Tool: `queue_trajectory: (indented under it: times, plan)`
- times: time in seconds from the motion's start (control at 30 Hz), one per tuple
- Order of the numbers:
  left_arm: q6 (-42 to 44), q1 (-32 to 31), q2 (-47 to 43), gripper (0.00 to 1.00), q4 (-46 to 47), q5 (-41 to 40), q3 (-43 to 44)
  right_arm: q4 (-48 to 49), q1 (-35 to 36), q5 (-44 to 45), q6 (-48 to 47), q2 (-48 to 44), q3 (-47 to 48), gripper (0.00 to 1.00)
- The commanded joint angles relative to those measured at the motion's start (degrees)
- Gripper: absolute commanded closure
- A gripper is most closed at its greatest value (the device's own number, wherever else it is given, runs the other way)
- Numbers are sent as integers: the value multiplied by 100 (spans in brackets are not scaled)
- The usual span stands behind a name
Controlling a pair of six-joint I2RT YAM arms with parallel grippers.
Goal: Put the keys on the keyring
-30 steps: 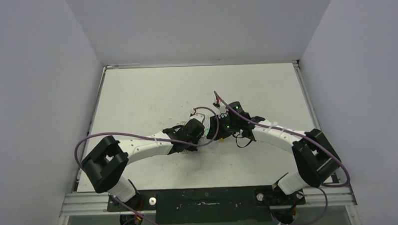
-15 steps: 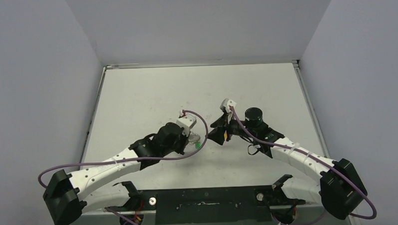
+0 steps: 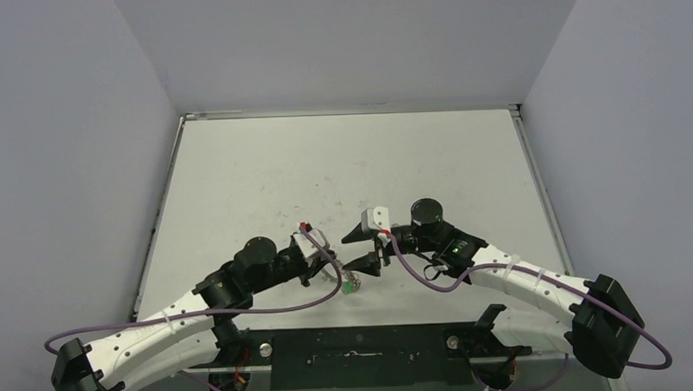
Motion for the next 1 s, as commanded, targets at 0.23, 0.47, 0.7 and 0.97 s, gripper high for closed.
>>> queue_trajectory:
  times: [0.23, 0.47, 0.7, 0.97]
  plan:
    - [384, -25, -264, 100, 1086, 601, 69, 2, 174, 11, -672, 119, 301, 53]
    - [336, -28, -265, 100, 1280, 790, -7, 314, 174, 192, -510, 351, 245, 60]
    - [291, -34, -217, 100, 1472, 982, -83, 856, 235, 154, -208, 657, 209, 76]
    - [266, -34, -210, 100, 1627, 1033, -176, 785, 253, 139, -226, 729, 258, 100]
